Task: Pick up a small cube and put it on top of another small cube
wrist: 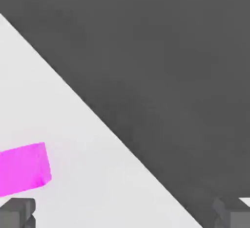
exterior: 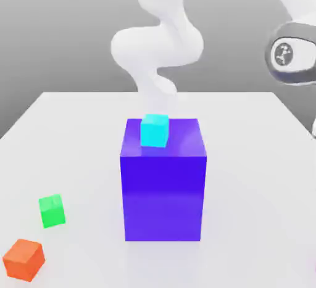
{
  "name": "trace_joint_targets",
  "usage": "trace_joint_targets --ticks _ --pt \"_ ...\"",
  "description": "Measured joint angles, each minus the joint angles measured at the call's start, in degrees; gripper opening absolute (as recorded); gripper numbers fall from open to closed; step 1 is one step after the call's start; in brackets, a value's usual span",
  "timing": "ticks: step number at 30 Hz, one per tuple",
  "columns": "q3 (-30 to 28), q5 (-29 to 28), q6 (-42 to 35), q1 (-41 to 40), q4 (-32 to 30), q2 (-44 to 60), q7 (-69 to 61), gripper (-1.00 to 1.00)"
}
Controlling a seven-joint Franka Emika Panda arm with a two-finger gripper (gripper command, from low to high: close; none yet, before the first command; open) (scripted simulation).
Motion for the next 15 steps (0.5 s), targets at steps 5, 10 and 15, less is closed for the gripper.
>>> trace_joint_targets --ticks 5,10,15 --pt "1.0 -2.6 3.1 3.4 1.3 10.5 -1.1 0.0" --pt "-1.9 -5.5 8.3 6.0 3.1 17.9 0.7 -1.0" --pt "-2.1 -5.7 8.7 6.2 3.3 18.6 0.9 -1.0"
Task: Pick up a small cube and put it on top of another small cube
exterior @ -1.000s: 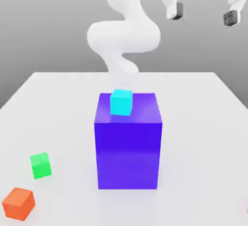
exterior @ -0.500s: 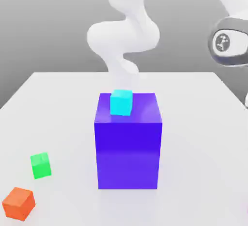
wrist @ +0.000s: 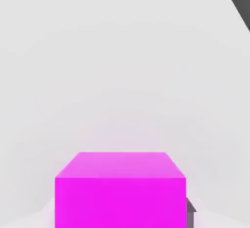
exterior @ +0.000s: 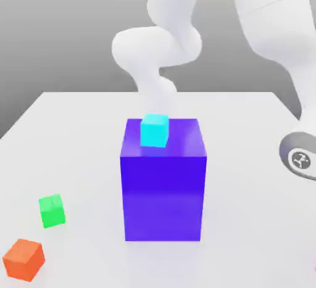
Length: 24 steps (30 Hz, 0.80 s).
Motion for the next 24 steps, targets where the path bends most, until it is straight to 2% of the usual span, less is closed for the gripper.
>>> trace_joint_targets --ticks 7,16,21,24 --pt "2.9 4.1 -5.8 -4.7 -2.2 -10.1 -6.0 -1.0" --pt "-4.0 7.6 -4.2 -21.5 -11.5 -21.1 -24.6 -1.0" --pt "-9.1 11.2 -2.9 -30.1 -17.1 -27.4 -36.3 -1.0" --pt "-13.2 14.3 -2.1 -38.9 -21.0 -31.7 -45.3 -1.0"
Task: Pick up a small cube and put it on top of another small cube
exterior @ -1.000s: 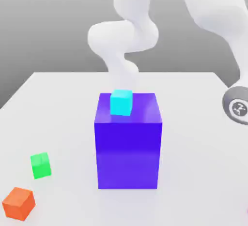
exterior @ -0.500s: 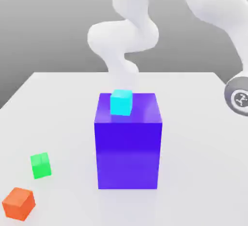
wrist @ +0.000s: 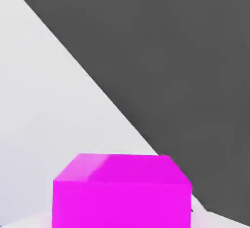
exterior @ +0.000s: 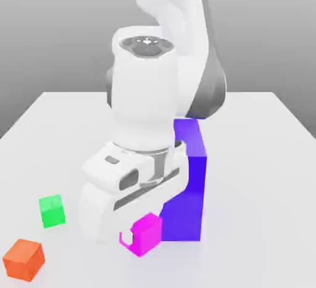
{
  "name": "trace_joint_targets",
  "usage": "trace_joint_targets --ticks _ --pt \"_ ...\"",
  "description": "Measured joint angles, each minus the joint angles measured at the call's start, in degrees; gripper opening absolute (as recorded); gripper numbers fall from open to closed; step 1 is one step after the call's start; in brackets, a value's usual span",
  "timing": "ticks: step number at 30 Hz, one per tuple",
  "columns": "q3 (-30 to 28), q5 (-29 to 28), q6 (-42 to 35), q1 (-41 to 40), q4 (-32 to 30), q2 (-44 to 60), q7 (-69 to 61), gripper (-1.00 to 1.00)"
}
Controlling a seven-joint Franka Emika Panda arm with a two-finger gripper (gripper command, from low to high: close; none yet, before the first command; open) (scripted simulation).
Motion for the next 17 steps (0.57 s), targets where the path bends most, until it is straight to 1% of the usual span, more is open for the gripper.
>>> trace_joint_targets --ticks 3,7,9,13,14,17 --pt "-4.6 3.3 0.5 -10.8 -5.5 -4.6 -10.2 -1.0" --pt "-7.1 2.9 0.3 -15.3 -12.4 -6.7 -13.4 -1.0" --pt "-7.3 3.4 2.6 -15.7 -13.4 -4.3 -14.1 -1.0" --pt "-6.3 5.9 9.8 -16.1 -13.4 3.3 -16.0 -1.0" --pt "-5.8 6.2 11.2 -16.5 -13.3 4.8 -16.1 1.0" --pt "-5.8 6.2 11.2 -16.5 -13.3 4.8 -16.1 1.0"
